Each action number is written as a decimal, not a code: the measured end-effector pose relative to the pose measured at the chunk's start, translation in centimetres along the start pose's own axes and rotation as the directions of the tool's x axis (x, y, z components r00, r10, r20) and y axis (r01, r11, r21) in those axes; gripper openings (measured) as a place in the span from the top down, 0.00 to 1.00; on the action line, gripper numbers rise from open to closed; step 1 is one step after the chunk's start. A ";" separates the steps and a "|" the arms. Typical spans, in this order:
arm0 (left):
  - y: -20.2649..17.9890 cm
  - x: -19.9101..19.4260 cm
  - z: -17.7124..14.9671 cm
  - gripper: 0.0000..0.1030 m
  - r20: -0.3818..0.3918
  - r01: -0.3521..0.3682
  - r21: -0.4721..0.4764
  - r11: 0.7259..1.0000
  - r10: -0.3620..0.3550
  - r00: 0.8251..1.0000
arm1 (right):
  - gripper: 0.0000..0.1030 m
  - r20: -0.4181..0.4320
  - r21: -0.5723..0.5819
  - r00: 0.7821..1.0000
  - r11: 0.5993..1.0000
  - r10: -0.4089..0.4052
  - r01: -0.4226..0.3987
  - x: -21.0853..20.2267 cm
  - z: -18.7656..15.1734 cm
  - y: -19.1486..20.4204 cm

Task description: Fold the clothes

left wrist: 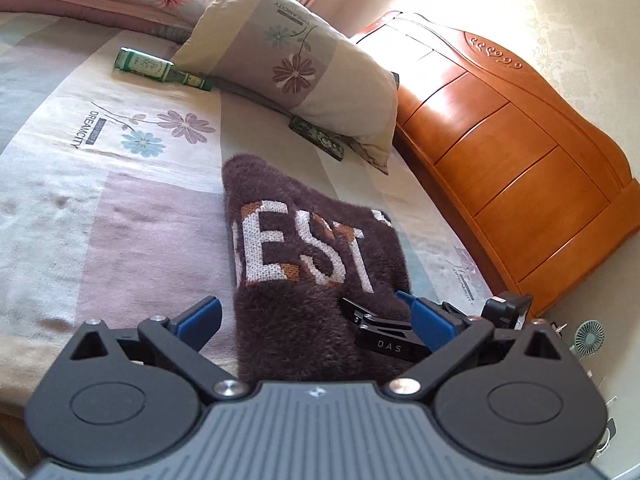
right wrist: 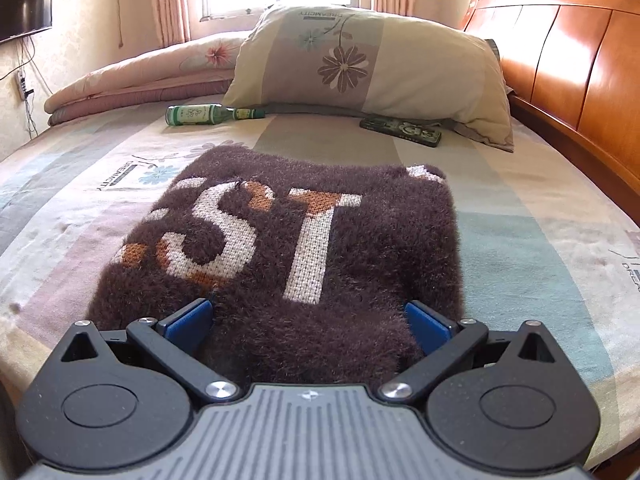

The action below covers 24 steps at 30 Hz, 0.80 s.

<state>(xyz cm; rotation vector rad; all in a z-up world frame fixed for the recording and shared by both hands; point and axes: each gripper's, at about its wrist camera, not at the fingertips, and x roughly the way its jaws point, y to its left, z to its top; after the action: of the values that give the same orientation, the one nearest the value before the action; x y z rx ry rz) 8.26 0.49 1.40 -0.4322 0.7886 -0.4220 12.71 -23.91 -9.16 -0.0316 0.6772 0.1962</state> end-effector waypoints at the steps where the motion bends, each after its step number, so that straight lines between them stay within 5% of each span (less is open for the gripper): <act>1: -0.2 0.5 0.2 0.03 -0.009 0.009 0.009 1.000 -0.009 1.000 | 0.00 0.000 -0.005 1.000 1.000 0.005 -0.005 0.0 0.0 0.0; 9: 0.0 6.3 3.3 0.03 -0.077 0.105 0.026 0.994 -0.102 0.992 | 0.00 0.013 -0.065 1.000 0.998 0.019 -0.018 -1.1 -0.9 0.2; 15: 0.8 9.7 4.4 0.03 -0.075 0.145 -0.036 0.989 -0.147 0.986 | 0.00 0.095 -0.081 0.988 0.990 0.119 -0.112 -3.2 1.8 0.2; 17: 1.3 10.5 4.3 0.03 -0.088 0.148 -0.059 0.987 -0.153 0.984 | 0.00 0.091 -0.048 0.985 0.988 0.150 -0.146 -2.0 3.0 -0.2; 20: 2.0 11.3 4.4 0.03 -0.086 0.145 -0.082 0.986 -0.151 0.985 | 0.00 -0.054 0.071 0.993 0.992 0.104 -0.100 2.0 2.9 -2.0; 24: 2.0 11.5 5.2 0.03 -0.061 0.175 -0.097 0.980 -0.181 0.982 | 0.00 -0.011 0.167 0.980 0.967 0.197 -0.193 0.5 2.7 -4.2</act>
<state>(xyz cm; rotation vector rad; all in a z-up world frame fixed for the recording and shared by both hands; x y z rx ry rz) 19.83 -2.65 -3.03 -0.5782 0.8419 -0.5719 15.56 -27.67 -7.52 0.1930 0.7221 0.3284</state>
